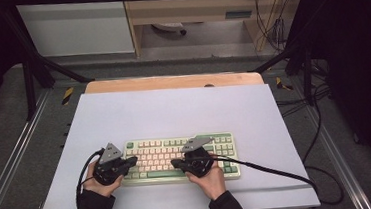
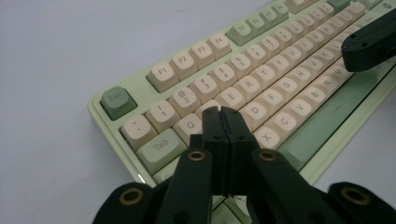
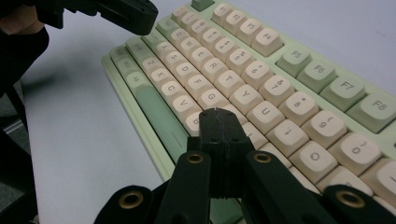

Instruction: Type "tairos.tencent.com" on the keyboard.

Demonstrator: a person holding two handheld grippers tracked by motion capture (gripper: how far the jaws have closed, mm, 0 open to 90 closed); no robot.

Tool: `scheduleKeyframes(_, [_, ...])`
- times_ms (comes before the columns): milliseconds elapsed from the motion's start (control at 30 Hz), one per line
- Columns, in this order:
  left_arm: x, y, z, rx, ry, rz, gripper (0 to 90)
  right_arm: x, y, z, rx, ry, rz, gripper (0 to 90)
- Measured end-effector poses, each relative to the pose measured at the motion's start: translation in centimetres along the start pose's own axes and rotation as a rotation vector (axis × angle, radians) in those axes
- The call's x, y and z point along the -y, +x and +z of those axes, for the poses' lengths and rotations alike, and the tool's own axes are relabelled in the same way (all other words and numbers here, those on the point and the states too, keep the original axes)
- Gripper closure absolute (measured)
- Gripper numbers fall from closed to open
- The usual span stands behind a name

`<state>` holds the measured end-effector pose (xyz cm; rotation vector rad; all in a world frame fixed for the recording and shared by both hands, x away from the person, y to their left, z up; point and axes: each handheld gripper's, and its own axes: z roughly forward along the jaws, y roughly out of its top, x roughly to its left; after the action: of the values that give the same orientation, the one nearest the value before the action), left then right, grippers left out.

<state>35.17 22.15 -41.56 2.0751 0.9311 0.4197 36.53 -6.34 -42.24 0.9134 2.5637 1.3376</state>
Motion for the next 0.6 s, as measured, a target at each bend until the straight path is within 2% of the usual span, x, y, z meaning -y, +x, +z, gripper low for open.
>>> scheduleKeyframes(600, [0.0, 0.1, -0.1, -0.002, -0.003, -0.004, 89.0, 0.4, 0.2, 1.3, 0.001, 0.022, -0.014, 90.0])
